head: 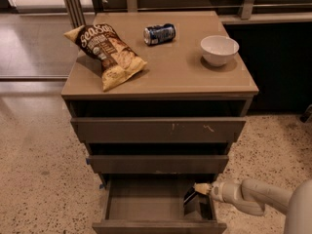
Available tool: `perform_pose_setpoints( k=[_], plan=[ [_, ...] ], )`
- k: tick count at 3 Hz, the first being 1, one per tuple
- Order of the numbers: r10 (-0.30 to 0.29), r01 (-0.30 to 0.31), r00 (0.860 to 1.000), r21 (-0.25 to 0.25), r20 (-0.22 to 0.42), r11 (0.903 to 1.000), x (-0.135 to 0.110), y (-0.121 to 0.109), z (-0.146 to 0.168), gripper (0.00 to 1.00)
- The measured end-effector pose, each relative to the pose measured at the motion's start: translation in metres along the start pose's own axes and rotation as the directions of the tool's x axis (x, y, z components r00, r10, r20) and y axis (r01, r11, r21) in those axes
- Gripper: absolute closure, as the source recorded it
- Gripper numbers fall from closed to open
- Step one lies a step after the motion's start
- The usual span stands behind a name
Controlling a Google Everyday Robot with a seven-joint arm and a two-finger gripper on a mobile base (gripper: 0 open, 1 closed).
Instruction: Place rxbar chocolate into bottom drawer
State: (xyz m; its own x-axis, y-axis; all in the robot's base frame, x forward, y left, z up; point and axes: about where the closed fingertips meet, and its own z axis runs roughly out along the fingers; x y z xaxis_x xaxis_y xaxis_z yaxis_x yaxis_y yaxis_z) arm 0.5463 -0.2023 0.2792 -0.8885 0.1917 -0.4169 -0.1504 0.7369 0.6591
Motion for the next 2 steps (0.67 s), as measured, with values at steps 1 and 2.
perform_pose_setpoints(
  k=[1,2],
  plan=[
    [-0.025,0.025,1.000,-0.013,-0.009,0.9996,0.0050,-0.0052,0.0047,1.00],
    [-0.087,0.087,0.996,0.001,-0.028,0.9962,0.0025,-0.0016,0.0048,1.00]
  ],
)
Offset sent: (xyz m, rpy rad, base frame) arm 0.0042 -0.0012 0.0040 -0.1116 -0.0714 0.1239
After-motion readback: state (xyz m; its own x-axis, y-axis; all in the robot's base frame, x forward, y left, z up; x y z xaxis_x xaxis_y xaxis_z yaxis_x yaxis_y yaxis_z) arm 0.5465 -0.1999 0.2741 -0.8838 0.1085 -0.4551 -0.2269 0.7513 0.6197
